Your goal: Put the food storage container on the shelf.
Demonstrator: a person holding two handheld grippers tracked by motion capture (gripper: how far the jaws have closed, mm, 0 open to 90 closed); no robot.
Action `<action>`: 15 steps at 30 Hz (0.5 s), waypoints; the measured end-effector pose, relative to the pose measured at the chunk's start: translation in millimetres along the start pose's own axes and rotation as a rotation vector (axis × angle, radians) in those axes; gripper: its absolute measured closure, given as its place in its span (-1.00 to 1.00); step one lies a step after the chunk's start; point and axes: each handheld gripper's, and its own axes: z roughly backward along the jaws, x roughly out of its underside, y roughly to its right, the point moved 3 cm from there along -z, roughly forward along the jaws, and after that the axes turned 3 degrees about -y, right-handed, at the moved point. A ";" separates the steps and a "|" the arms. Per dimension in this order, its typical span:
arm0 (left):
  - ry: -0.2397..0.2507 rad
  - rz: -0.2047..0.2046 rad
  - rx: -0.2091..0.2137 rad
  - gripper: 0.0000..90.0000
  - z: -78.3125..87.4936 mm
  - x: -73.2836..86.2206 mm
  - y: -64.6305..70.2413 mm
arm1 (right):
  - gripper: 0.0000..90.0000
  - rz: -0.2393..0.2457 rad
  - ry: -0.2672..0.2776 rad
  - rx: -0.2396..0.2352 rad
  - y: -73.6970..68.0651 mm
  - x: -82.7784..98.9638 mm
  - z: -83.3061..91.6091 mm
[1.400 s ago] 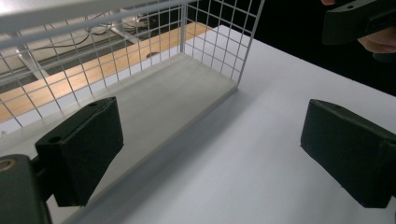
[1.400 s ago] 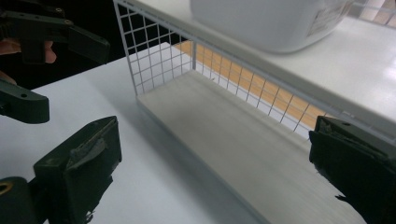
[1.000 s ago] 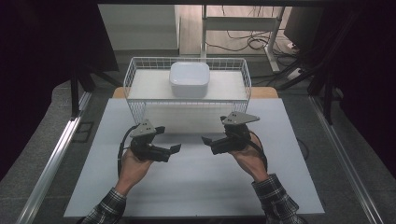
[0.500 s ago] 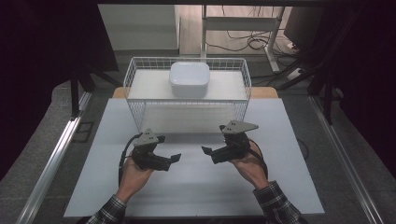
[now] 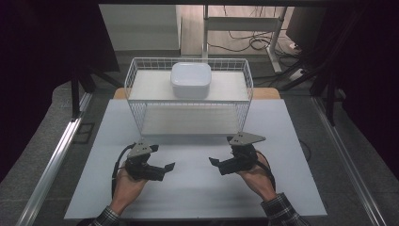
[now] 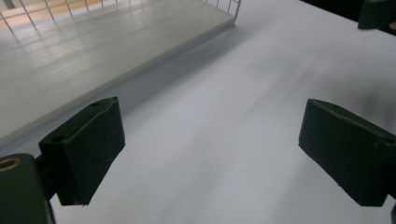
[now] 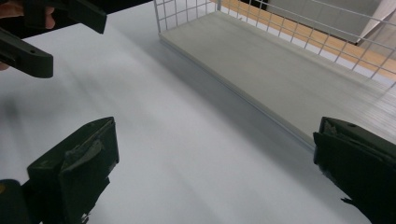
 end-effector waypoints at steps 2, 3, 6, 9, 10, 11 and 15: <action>-0.003 0.004 -0.006 -0.85 2.9 5.2 -0.1 | -1.00 0.000 0.001 0.009 -0.6 3.0 3.5; -0.002 0.008 -0.009 -0.85 4.4 7.3 -0.2 | -1.00 -0.001 -0.001 0.011 -0.6 3.7 4.4; 0.000 0.014 -0.011 -0.85 6.9 10.9 -0.2 | -1.00 -0.003 0.000 0.018 -0.4 5.9 7.4; -0.003 0.018 -0.019 -0.85 10.6 15.7 -0.8 | -1.00 -0.007 -0.004 0.025 0.0 9.3 11.2; -0.002 0.020 -0.024 -0.85 12.5 17.5 -1.2 | -1.00 -0.006 -0.003 0.027 0.2 10.1 12.1; 0.002 0.026 -0.024 -0.85 15.7 20.1 -1.8 | -1.00 -0.012 -0.007 0.031 0.3 12.9 15.0; 0.008 0.033 -0.033 -0.85 20.7 23.4 -2.4 | -1.00 -0.015 -0.013 0.039 0.9 17.2 18.9</action>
